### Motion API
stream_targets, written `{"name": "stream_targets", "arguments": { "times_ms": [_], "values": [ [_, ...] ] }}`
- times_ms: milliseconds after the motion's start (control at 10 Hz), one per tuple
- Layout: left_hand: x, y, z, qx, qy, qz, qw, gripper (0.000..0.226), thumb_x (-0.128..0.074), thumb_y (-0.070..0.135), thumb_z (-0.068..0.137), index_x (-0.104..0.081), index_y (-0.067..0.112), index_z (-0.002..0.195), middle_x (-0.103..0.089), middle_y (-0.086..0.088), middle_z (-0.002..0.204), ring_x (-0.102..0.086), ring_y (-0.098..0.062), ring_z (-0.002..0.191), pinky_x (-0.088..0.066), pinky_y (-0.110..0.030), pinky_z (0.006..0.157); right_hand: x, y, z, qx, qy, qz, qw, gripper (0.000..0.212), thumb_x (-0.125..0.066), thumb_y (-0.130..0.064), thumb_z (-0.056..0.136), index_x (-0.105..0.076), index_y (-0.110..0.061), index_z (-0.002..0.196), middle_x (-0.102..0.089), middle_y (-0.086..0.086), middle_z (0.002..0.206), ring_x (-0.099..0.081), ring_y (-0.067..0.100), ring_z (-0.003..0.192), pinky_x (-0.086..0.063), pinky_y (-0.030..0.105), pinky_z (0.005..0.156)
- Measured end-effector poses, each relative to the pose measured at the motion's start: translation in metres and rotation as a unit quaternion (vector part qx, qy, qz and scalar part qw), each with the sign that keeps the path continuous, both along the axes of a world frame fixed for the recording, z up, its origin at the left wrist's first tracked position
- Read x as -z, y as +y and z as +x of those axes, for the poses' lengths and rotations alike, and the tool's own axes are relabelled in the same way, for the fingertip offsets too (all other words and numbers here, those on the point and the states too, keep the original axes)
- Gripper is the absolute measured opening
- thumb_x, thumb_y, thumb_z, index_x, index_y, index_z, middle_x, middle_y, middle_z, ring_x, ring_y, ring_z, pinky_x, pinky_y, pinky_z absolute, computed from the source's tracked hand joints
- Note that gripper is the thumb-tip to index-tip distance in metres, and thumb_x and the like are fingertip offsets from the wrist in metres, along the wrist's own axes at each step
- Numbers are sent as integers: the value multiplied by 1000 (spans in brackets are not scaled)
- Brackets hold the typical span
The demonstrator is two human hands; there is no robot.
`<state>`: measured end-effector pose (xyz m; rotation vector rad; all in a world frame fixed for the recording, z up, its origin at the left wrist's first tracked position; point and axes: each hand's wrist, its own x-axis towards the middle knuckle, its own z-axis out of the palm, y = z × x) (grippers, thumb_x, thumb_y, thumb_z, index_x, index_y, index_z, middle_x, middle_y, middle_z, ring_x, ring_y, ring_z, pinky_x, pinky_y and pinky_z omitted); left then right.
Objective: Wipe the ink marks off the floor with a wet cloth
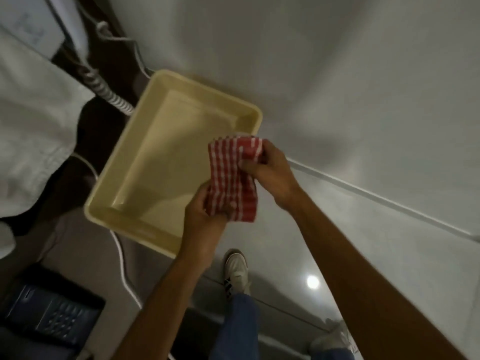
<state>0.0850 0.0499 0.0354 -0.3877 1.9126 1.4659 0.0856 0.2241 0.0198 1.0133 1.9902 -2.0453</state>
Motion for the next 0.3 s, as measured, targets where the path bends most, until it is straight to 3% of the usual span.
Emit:
{"name": "stream_targets", "arguments": {
  "times_ms": [100,200,300],
  "values": [
    [41,-25,-50,4,41,-13,999,63,-69,-12,90,-67,27,139,-81,20,113,-77,2,105,-63,-16,84,21,-5,-66,-108,-50,179,977,28,-77,-18,84,-69,-11,110,-70,-4,92,-72,20,90,-55,17,65],
    [69,-30,-80,53,68,-60,995,65,-68,-7,93,-60,25,150,-74,17,123,-72,-1,112,-59,-25,103,35,-15,-109,-198,-136,337,910,15,-69,-19,83,-63,-13,96,-62,-1,82,-68,28,94,-52,26,74],
    [79,-23,-86,139,145,-146,969,65,-75,4,92,-56,11,154,-65,-14,145,-63,-32,133,-52,-41,115,36,-23,-118,-239,-196,465,829,35,-62,-14,88,-63,-12,123,-68,14,124,-56,38,128,-43,43,108]
  ]
}}
